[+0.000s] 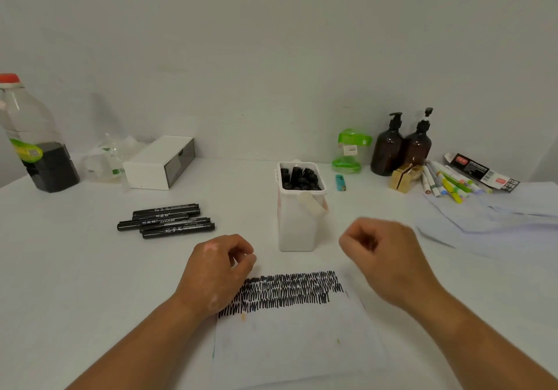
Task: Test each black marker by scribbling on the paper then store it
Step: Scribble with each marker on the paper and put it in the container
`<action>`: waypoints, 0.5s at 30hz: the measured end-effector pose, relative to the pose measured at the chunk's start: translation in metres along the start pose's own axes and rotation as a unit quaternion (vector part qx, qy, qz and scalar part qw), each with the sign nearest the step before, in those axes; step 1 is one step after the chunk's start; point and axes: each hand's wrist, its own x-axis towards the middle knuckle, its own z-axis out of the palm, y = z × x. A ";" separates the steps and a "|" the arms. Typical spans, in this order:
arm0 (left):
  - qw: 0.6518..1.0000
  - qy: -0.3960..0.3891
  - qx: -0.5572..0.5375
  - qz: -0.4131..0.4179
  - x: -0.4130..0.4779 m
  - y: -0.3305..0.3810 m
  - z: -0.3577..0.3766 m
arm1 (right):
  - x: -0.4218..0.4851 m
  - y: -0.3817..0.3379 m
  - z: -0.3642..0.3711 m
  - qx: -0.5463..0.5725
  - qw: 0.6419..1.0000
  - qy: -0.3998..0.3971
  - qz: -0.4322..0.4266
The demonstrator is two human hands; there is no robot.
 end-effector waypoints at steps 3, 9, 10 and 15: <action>1.000 0.000 0.021 -0.001 0.000 -0.001 0.000 | -0.022 0.020 0.023 0.012 0.999 -0.035 0.036; 0.996 -0.005 0.087 0.011 0.009 -0.018 -0.008 | -0.035 0.029 0.040 -0.002 0.999 -0.048 0.007; 0.994 0.001 0.107 0.008 0.013 -0.024 -0.012 | -0.035 0.030 0.041 -0.004 0.999 -0.050 0.005; 0.966 0.032 0.254 -0.044 0.038 -0.065 -0.040 | -0.034 0.032 0.042 -0.004 0.999 -0.046 0.007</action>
